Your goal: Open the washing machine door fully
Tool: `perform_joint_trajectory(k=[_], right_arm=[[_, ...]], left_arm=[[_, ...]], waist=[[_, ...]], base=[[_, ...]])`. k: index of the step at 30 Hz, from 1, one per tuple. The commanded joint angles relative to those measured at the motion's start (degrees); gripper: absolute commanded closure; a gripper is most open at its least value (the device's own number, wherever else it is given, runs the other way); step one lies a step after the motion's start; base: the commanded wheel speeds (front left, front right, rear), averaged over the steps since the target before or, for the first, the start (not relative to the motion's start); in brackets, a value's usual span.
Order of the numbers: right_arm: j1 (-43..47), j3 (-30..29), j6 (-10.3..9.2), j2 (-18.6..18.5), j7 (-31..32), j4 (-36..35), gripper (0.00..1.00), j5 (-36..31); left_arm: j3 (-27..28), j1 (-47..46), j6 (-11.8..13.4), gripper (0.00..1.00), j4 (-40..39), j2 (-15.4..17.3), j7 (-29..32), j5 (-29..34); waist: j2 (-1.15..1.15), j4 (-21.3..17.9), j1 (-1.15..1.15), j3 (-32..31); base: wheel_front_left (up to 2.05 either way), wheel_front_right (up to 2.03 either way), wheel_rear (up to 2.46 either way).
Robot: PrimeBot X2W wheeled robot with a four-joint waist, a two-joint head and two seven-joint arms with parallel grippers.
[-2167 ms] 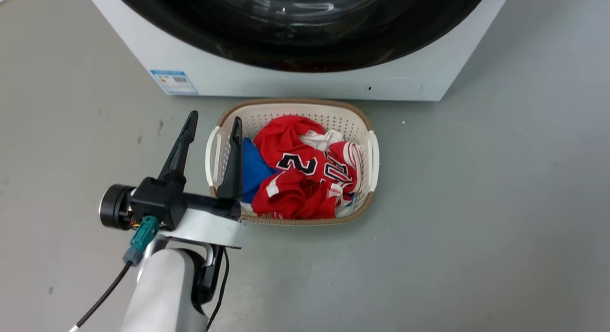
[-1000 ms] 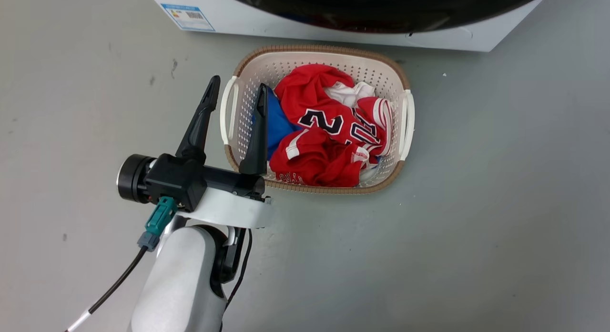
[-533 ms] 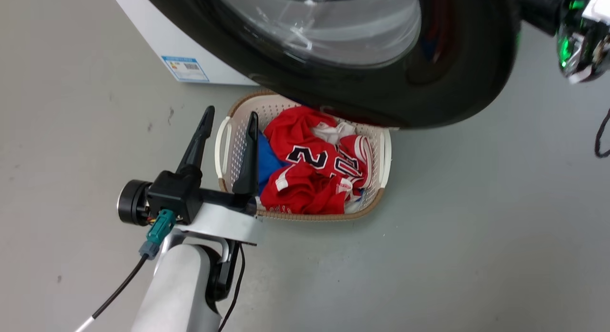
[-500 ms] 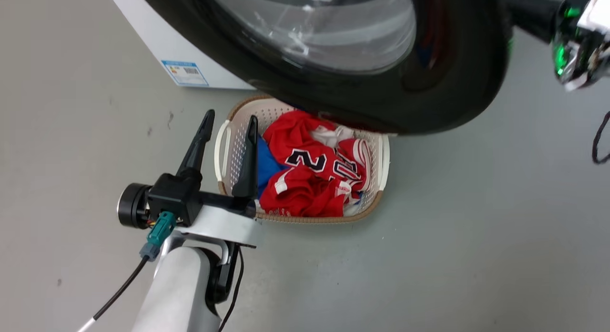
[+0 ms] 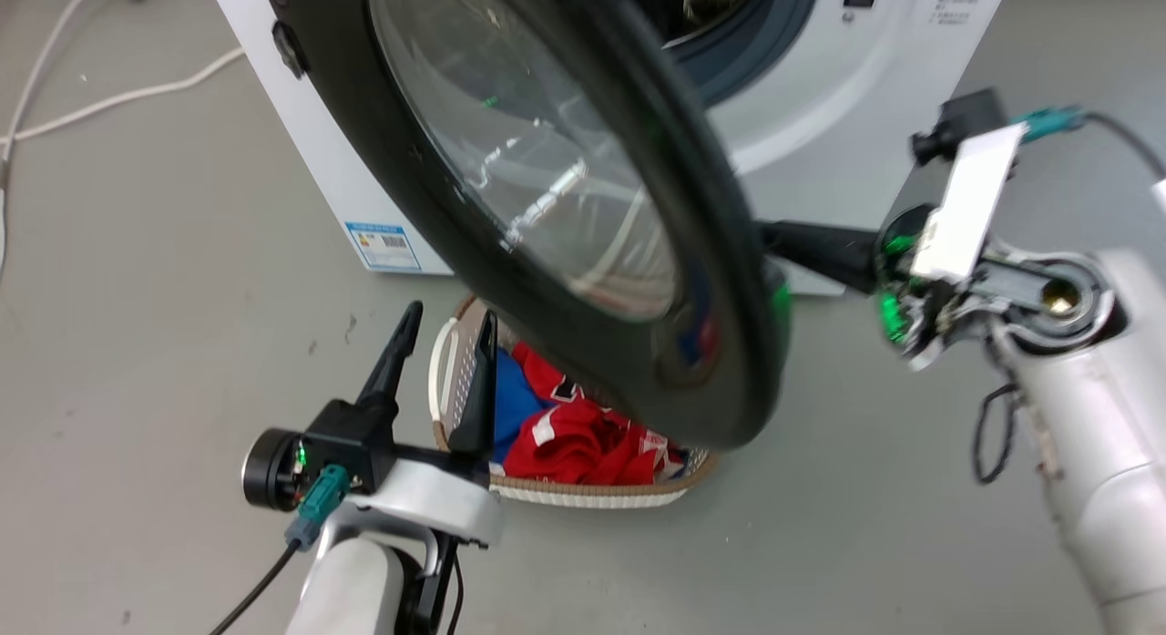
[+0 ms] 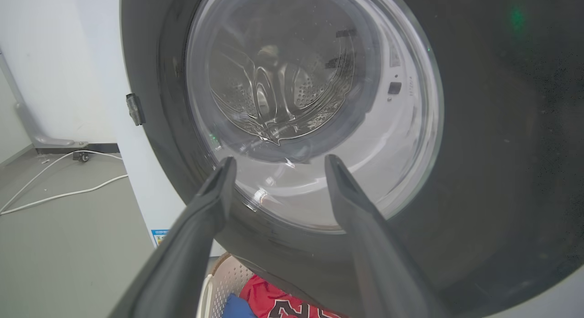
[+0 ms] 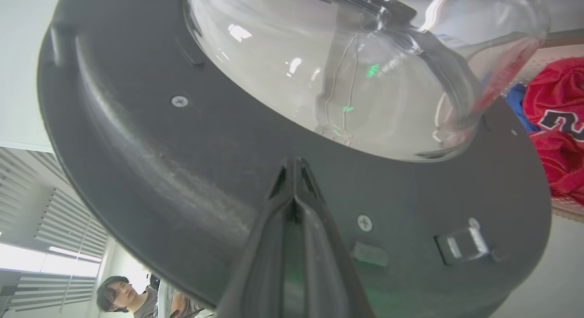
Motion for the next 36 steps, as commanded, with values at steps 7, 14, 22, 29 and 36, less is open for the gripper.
perform_joint_trajectory(k=[7,14,22,29,36], right_arm=[[4.7,2.1,0.16,5.7,-1.2,-1.8,1.00,1.7],[8.4,4.0,0.16,9.3,-2.6,-2.1,1.00,2.5],[12.2,2.9,0.16,10.3,-8.5,-3.1,1.00,2.1],[17.7,-2.5,0.16,8.9,-21.3,-7.4,1.00,-0.9],[27.6,-6.9,0.16,5.2,-33.3,-14.8,1.00,-6.6]], left_arm=[[-0.1,2.9,-0.7,0.00,1.1,0.0,-0.1,0.2],[-0.7,4.3,-0.8,0.00,1.8,0.0,-0.1,-0.6],[-0.5,5.8,-1.0,0.00,2.3,0.0,-0.1,-0.8],[1.4,7.0,-1.0,0.00,2.4,0.1,-0.1,-0.1],[3.1,8.4,-1.2,0.00,2.7,0.7,-0.1,0.5]], waist=[[0.00,0.7,0.01,-3.8],[0.00,1.6,0.01,-6.6],[0.00,1.6,0.01,-8.7],[0.00,-0.2,0.01,-9.5],[0.00,-2.4,0.01,-11.0]], base=[[0.00,0.00,0.00],[0.00,0.00,0.00],[0.00,0.00,0.00],[0.00,0.00,0.00],[0.00,0.00,0.00]])
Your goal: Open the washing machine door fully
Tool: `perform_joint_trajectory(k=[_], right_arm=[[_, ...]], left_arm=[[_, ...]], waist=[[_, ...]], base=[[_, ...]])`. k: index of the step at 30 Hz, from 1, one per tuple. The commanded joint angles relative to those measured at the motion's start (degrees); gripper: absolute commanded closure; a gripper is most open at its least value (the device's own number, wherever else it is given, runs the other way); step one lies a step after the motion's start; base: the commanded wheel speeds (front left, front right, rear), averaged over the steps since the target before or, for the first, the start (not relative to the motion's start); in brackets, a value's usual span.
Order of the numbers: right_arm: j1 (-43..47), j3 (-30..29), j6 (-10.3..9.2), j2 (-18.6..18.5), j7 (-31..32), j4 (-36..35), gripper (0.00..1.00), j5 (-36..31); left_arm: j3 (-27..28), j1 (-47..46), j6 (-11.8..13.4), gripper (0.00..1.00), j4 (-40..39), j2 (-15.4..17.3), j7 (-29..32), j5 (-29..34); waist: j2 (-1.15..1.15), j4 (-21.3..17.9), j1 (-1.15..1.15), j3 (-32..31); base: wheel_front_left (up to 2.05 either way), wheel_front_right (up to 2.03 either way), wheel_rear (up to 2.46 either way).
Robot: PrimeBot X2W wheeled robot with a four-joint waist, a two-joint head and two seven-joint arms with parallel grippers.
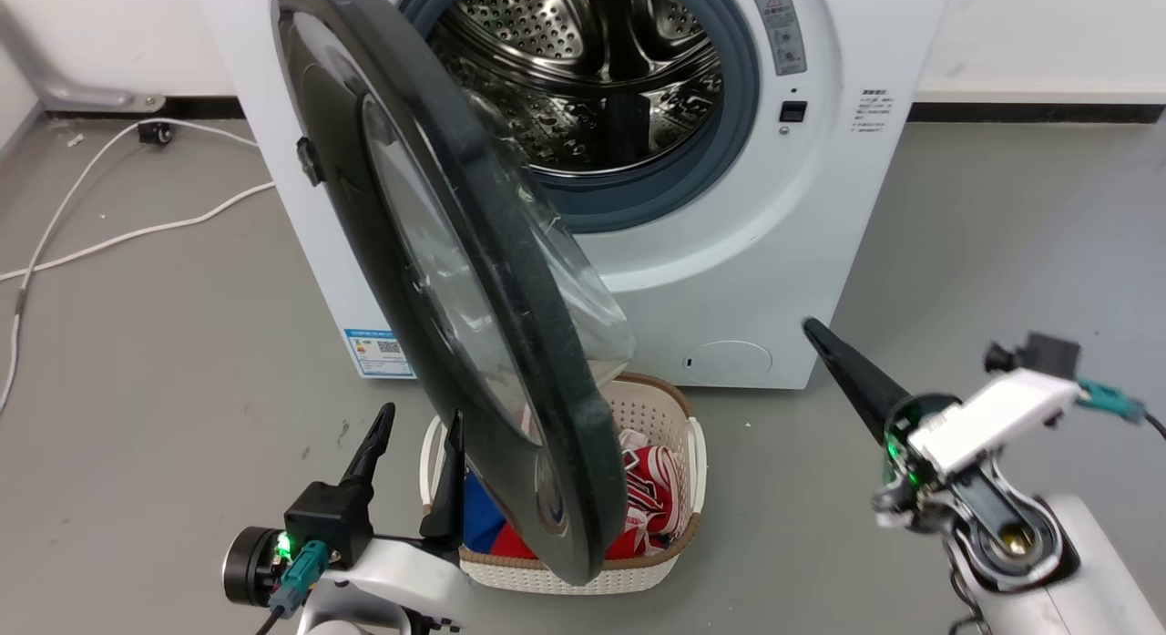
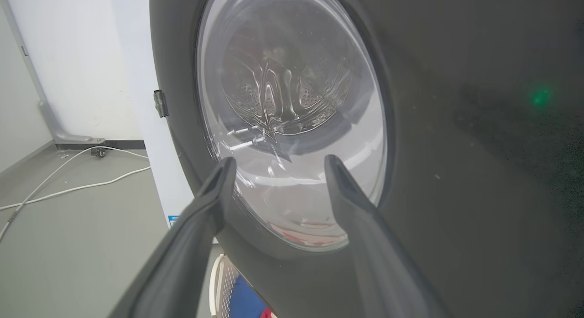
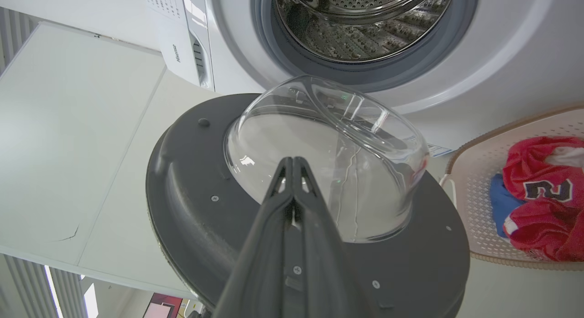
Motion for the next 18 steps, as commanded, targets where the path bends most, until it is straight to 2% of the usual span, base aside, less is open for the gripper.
perform_joint_trajectory(k=[1,2,4,5,10,14,18], right_arm=[[2.5,-0.7,0.15,-0.5,-1.6,-1.2,1.00,-0.8],[4.1,-1.2,0.15,-1.0,-2.9,-2.1,1.00,-1.5],[7.3,-2.4,0.15,-1.7,-6.0,-3.9,0.39,-3.1],[8.7,-2.9,0.15,-2.1,-7.8,-4.7,0.00,-4.4],[14.4,-4.3,0.15,-3.4,-17.8,-7.2,0.00,-15.1],[16.5,-6.2,0.15,-5.1,-25.7,-7.4,0.00,-29.8],[17.4,-10.4,0.15,-4.8,-29.3,-8.8,0.00,-46.3]], left_arm=[[0.4,0.5,0.0,0.00,0.0,0.3,-0.1,0.4],[0.5,0.9,-0.1,0.00,0.1,0.3,-0.1,0.4],[0.7,1.3,-0.1,0.00,0.2,0.3,-0.1,0.6],[0.8,1.3,-0.1,0.00,0.2,0.3,-0.1,0.7],[1.1,1.5,-0.5,0.00,0.5,0.5,-0.1,0.9],[1.4,1.3,-0.6,0.00,0.6,0.6,-0.1,1.2],[1.9,1.2,-0.8,0.00,0.8,0.8,-0.1,1.3]], waist=[[0.00,-0.6,0.01,-0.4],[0.00,-0.9,0.01,-0.6],[0.00,-1.4,0.01,-0.8],[0.00,-1.6,0.01,-0.9],[0.00,-2.4,0.01,-1.0],[0.00,-2.8,0.01,-1.1],[0.00,-3.0,0.01,-1.3]], base=[[0.00,0.00,0.00],[0.00,0.00,0.00],[0.00,0.00,0.00],[0.00,0.00,0.00],[0.00,0.00,0.00],[0.00,0.00,0.00],[0.00,0.00,0.00]])
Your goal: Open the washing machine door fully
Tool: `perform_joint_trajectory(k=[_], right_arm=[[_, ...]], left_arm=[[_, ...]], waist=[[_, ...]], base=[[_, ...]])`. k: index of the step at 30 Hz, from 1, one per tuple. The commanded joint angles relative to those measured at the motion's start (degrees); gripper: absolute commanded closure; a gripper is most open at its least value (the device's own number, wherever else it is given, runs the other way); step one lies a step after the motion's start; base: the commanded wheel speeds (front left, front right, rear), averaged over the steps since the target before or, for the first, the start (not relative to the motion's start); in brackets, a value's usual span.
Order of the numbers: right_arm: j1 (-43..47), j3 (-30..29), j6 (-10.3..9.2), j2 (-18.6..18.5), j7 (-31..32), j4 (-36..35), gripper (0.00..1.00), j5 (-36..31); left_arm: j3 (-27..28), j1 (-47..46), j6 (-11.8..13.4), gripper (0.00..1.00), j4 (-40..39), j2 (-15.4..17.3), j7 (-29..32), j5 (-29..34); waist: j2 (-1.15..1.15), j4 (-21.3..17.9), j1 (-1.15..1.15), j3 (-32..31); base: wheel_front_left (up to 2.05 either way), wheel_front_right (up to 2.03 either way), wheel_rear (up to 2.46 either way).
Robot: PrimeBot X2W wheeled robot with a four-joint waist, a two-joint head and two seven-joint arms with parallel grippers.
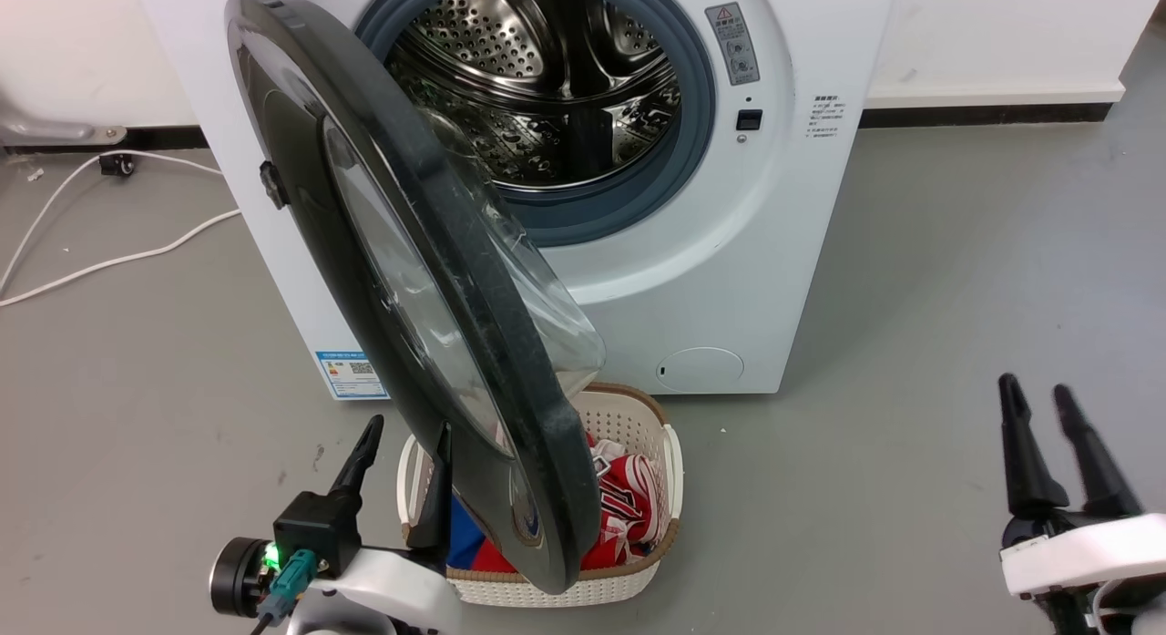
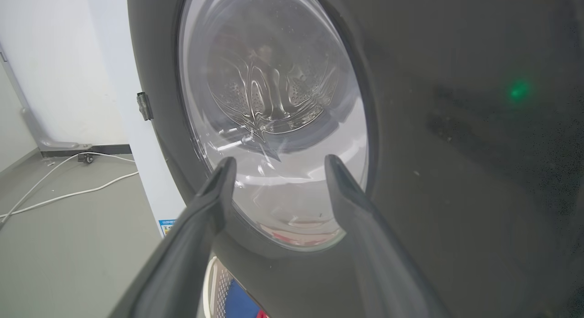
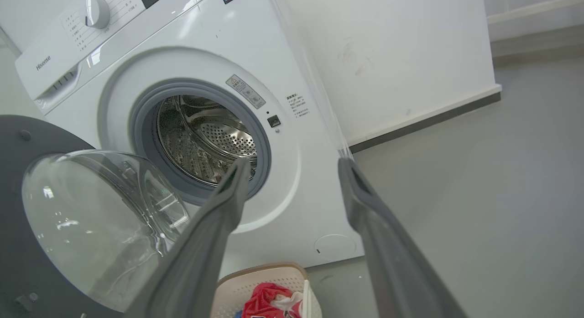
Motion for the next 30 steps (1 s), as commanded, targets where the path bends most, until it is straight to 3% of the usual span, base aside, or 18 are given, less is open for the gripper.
perform_joint_trajectory(k=[1,6,10,16,30], right_arm=[[0.6,-1.6,0.15,0.3,-0.6,-1.4,0.00,-6.4],[2.1,-4.8,0.08,4.6,1.6,-7.9,0.00,-23.0],[3.8,-4.2,0.08,6.9,4.3,-11.5,0.00,-30.3],[5.4,-2.8,0.08,8.8,5.8,-10.7,0.00,-33.4],[5.4,-2.7,0.08,10.2,4.9,-5.5,0.00,-32.4]], left_arm=[[0.4,0.2,-0.2,0.00,0.0,0.4,-0.1,0.5],[0.8,0.4,-0.2,0.00,-0.2,0.5,-0.1,0.6],[0.8,0.3,-0.2,0.00,-0.4,0.4,-0.1,1.0],[0.8,0.0,-0.3,0.00,-0.3,0.4,-0.1,1.3],[1.2,-0.3,0.1,0.00,-0.7,0.2,-0.1,1.6]], waist=[[0.00,-0.2,0.01,-0.1],[0.00,-0.5,0.01,-0.2],[0.00,-0.5,0.01,0.0],[0.00,-0.2,0.01,0.4],[0.00,0.0,0.01,0.6]], base=[[0.00,0.00,0.00],[0.00,0.00,0.00],[0.00,0.00,0.00],[0.00,0.00,0.00],[0.00,0.00,0.00]])
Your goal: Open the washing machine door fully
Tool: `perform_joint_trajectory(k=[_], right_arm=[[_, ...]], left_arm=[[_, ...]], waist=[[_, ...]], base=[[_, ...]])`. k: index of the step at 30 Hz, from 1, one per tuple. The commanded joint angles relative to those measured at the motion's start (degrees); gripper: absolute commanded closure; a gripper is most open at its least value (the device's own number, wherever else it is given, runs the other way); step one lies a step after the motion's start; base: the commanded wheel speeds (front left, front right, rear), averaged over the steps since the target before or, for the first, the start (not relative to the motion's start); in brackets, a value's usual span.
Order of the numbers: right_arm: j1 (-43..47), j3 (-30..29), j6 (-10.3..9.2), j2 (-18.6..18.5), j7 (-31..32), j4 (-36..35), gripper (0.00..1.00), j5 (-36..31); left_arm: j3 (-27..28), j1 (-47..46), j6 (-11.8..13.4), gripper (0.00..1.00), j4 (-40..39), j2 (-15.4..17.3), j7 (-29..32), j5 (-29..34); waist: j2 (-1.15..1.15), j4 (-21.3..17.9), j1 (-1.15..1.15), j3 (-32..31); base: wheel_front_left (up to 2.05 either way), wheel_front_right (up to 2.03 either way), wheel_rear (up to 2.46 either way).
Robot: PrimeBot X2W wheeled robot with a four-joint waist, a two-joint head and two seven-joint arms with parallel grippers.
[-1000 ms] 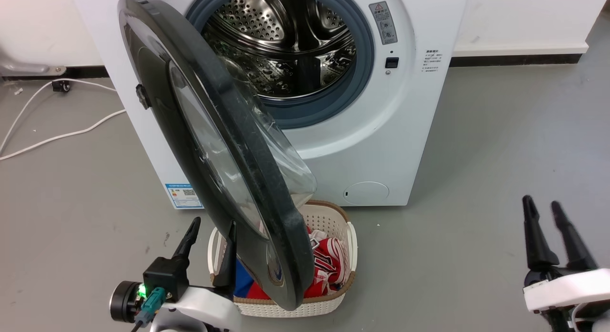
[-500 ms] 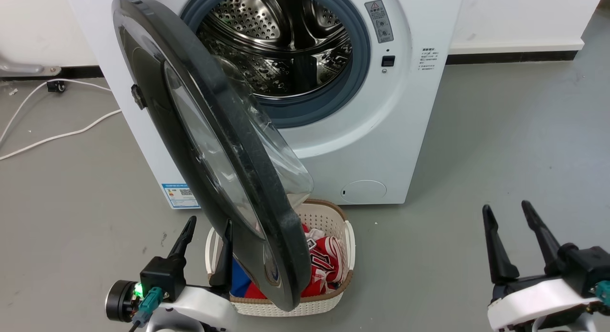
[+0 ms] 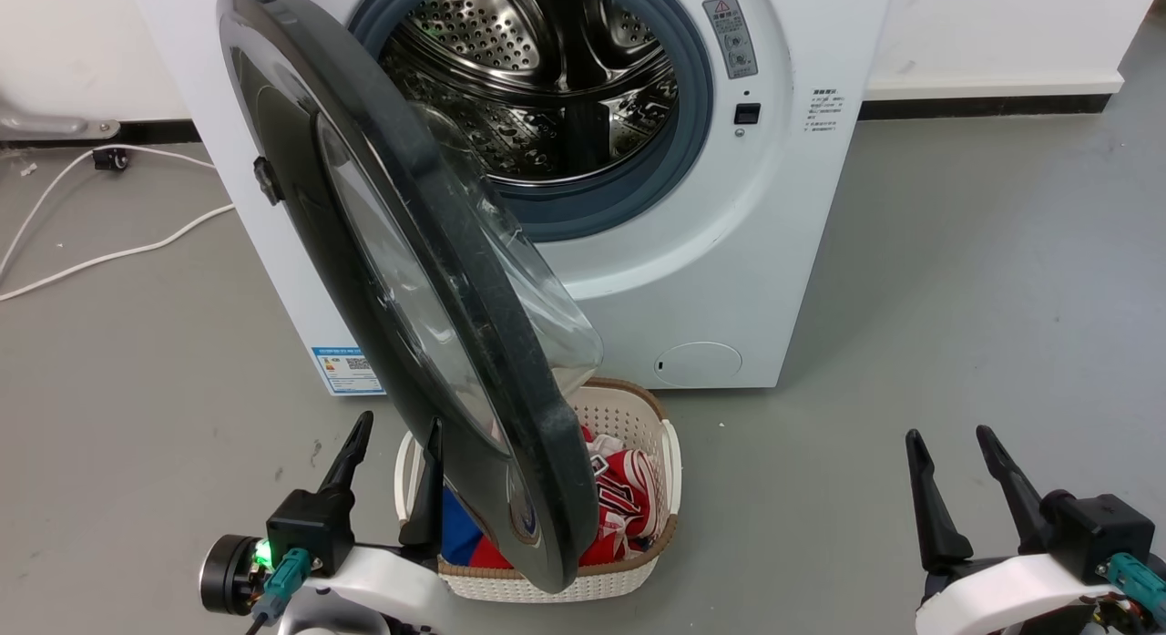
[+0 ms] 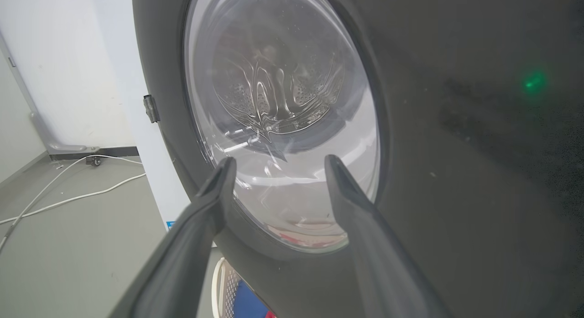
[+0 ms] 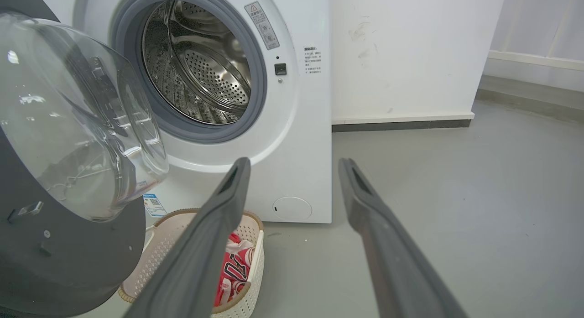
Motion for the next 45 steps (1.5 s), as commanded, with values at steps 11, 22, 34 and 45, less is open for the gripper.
perform_joint_trajectory(k=[11,22,34,45], right_arm=[[-0.8,0.5,-0.01,0.2,-0.2,-0.2,0.00,-0.7],[-0.6,0.7,-0.01,0.3,-0.7,-0.8,0.00,-1.5],[-0.5,0.3,-0.01,0.5,-0.5,-1.1,0.00,-1.9],[0.2,0.1,-0.01,0.8,-0.8,-1.0,0.00,-1.6]], left_arm=[[0.4,-0.6,-0.1,0.00,0.0,0.0,-0.1,0.2],[2.0,-1.7,0.5,1.00,-1.8,0.0,-0.1,-0.7],[4.5,-7.9,1.3,1.00,-17.0,0.2,-0.1,-1.0],[-1.8,-10.6,0.1,1.00,-35.9,-0.1,2.4,-0.1]], waist=[[0.00,0.2,0.00,0.2],[0.00,0.3,0.00,0.2],[0.00,1.0,0.00,-0.2],[0.00,0.8,0.00,-0.7]], base=[[0.00,0.00,0.00],[0.00,0.00,0.00],[0.00,0.00,0.00],[0.00,0.00,0.00]])
